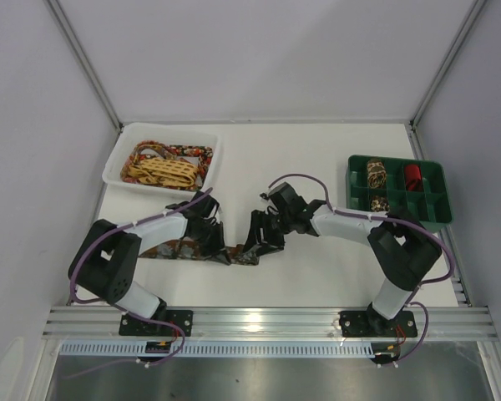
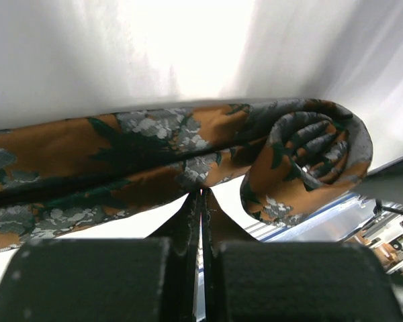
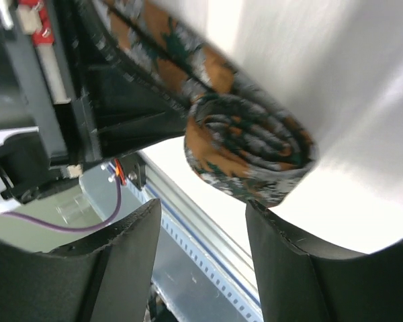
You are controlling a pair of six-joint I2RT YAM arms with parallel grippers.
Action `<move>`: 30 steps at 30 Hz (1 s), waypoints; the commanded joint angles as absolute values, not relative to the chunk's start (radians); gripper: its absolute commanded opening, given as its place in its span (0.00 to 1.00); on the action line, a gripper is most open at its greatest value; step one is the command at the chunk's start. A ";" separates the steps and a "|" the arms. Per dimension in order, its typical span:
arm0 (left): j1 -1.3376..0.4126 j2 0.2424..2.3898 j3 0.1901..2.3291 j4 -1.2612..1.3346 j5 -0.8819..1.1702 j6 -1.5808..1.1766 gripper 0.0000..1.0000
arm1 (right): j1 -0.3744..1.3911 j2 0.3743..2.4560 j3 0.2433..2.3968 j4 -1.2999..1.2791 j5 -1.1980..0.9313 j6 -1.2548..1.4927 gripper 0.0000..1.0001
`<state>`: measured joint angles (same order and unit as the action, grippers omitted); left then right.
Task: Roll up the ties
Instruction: Roll the tie
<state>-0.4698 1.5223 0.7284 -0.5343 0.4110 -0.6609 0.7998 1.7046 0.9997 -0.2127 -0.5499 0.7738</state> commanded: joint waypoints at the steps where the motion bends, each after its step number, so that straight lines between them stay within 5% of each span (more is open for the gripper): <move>1: -0.463 1.529 0.788 -0.523 0.410 -0.632 0.01 | 0.775 1.683 0.986 -0.241 -0.551 0.738 0.60; 9: -0.463 1.404 0.818 -0.621 0.433 -0.624 0.00 | 0.747 1.671 0.997 -0.250 -0.538 0.742 0.54; 17: -0.471 1.416 0.856 -0.563 0.552 -0.653 0.00 | 0.661 1.615 0.850 -0.143 -0.647 0.709 0.83; 30: -0.477 1.569 0.908 -0.505 0.525 -0.641 0.01 | 0.676 1.811 0.856 0.086 -0.709 0.747 0.77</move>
<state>-0.4747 1.5650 0.8688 -0.5289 0.5320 -0.6540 0.6598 1.7714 0.8379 0.0162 -0.6991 0.7444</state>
